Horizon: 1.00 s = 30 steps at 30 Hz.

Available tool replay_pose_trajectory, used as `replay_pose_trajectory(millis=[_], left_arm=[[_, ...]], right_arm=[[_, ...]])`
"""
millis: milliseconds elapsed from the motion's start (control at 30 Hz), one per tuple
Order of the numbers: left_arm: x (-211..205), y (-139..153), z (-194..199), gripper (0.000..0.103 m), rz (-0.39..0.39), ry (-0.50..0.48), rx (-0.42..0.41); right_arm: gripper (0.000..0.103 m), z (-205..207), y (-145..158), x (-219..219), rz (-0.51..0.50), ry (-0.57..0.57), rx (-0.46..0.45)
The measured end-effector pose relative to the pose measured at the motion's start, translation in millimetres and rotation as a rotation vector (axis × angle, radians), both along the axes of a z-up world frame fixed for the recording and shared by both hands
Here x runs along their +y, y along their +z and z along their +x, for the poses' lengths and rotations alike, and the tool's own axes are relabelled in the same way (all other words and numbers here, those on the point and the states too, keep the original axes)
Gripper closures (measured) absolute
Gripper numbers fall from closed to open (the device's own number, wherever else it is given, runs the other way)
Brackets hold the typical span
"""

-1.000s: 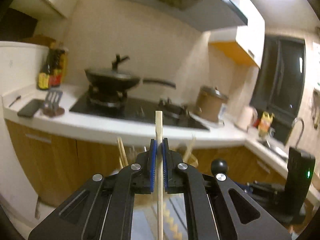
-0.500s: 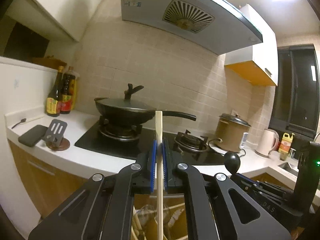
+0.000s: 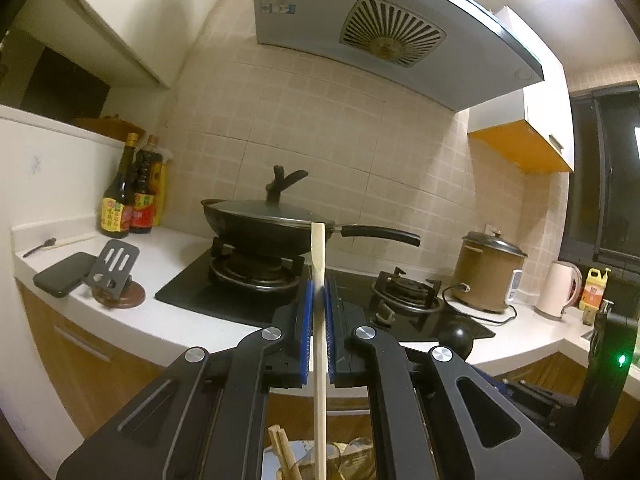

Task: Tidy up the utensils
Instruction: 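Lower chopstick and black spoon into the basket and open both grippers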

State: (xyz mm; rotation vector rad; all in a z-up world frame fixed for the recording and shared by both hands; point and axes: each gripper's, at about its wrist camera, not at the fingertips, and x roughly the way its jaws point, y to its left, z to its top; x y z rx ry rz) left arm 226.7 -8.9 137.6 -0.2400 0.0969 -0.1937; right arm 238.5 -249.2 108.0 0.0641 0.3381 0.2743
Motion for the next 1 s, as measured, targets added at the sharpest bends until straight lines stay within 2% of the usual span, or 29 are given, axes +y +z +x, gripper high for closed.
replay_pose_trajectory(millis=[200,633,700,733,767,800,867,1000], left_arm=[[5,-4,9,0.099,-0.033,-0.011,-0.003],[-19,-34,-1,0.098,0.045,-0.011,0.008],[-18,-36,-4,0.095,0.050,-0.005,0.017],[-15,-37,-6,0.084,0.049,-0.013,0.032],[-13,-37,-7,0.073,0.043,-0.027,0.051],[-10,-37,-9,0.071,0.033,-0.035,0.062],[-3,-36,-17,0.069,0.017,-0.043,0.073],[5,-33,-35,0.069,0.020,-0.054,0.082]], right_arm=[[0.099,2,-5,-4,0.001,-0.021,-0.012],[0.098,-12,-23,-6,-0.007,-0.027,-0.023],[0.098,-17,-24,-7,-0.015,-0.023,-0.010],[0.097,-19,-25,-8,-0.017,-0.022,-0.004],[0.091,-23,-25,-9,-0.025,-0.021,0.012],[0.076,-26,-25,-10,-0.028,-0.018,0.020],[0.063,-36,-24,-13,-0.028,-0.002,0.026],[0.061,-62,-19,-17,-0.043,-0.010,0.035]])
